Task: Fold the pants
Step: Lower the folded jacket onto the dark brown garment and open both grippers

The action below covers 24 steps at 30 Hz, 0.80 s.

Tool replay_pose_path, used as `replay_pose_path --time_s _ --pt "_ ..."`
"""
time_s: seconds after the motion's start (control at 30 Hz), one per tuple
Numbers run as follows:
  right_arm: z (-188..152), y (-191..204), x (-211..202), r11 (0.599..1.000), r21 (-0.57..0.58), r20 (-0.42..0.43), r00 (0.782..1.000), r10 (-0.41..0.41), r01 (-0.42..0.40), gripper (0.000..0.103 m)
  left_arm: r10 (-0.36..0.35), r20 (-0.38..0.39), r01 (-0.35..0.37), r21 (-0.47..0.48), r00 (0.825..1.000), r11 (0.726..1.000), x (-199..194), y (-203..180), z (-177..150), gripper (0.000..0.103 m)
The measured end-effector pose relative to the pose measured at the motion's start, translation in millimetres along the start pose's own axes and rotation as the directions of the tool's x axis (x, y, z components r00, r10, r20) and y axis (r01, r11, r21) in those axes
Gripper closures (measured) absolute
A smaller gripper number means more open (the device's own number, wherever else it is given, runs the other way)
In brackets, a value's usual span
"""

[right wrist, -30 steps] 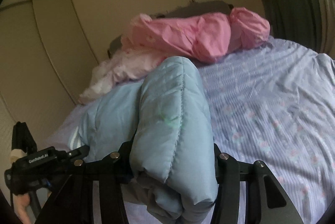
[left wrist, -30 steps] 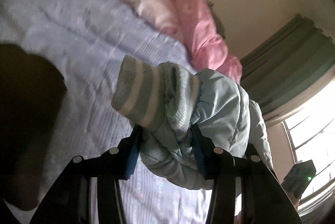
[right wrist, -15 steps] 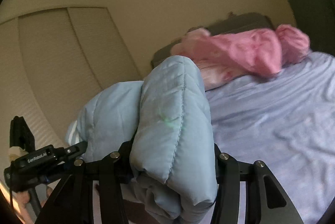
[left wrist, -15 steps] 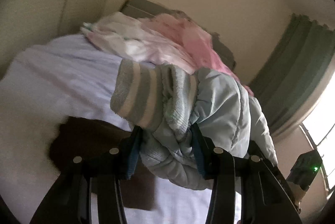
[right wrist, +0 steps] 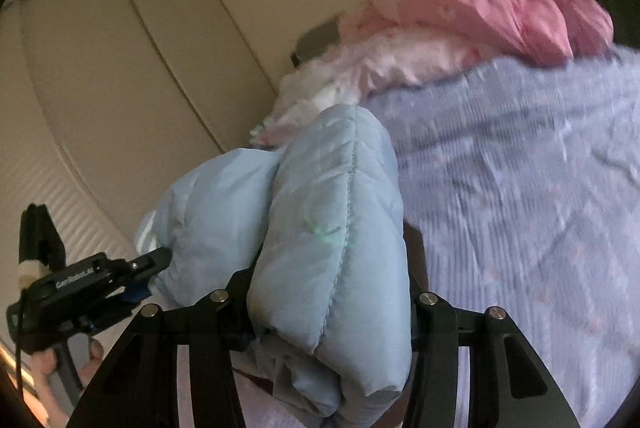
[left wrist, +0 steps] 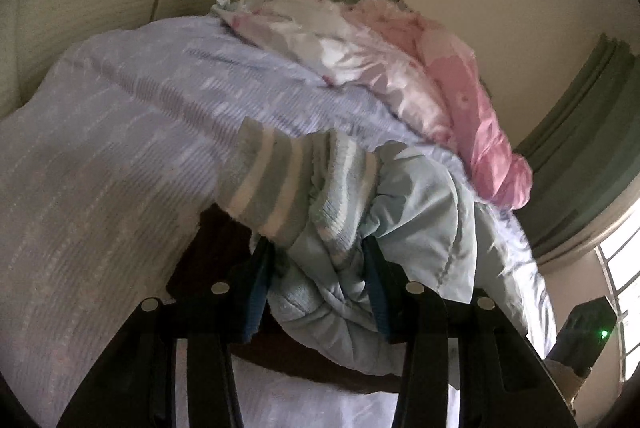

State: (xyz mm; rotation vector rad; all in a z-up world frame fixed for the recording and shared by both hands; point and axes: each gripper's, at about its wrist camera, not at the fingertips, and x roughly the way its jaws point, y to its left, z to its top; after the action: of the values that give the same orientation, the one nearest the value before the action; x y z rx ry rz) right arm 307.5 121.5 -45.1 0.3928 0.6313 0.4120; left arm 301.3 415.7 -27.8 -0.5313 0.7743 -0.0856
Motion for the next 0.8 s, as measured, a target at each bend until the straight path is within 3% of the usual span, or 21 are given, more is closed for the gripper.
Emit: replay_pose_path --time_s 0.17,0.27,0.37,0.47,0.57,0.67,0.8 --pt "-16 -11 13 0.997 0.043 -0.081 0.995 -0.060 0.064 0.042 0.026 -0.079 -0.028 -0.028 0.997 0.999 14 12 -4 0.054" --pt "-18 -15 18 0.994 0.059 -0.116 0.989 -0.089 0.096 0.028 0.091 -0.065 -0.092 -0.008 0.994 0.996 8 14 -7 0.036" --pt "-10 -11 8 0.995 0.034 -0.122 0.989 -0.088 0.093 0.020 0.145 -0.051 -0.143 0.040 0.988 0.989 -5 8 -7 0.028" --pt "-3 -3 -4 0.996 0.021 -0.109 0.990 -0.085 0.088 0.020 0.196 -0.007 -0.195 0.074 0.981 0.978 -26 -2 -3 0.024" --pt "4 4 -14 0.997 0.020 -0.096 0.993 -0.076 0.078 0.020 0.272 0.082 -0.281 0.119 0.959 0.952 -56 -15 3 0.016" --pt "10 6 -20 0.995 0.017 -0.098 0.990 -0.098 0.100 0.019 0.303 0.150 -0.323 0.141 0.941 0.936 -78 -27 8 0.015" --pt "17 8 -30 0.995 0.015 -0.072 0.993 -0.098 0.099 0.019 0.236 0.148 -0.259 0.161 0.960 0.952 -81 -48 16 0.016"
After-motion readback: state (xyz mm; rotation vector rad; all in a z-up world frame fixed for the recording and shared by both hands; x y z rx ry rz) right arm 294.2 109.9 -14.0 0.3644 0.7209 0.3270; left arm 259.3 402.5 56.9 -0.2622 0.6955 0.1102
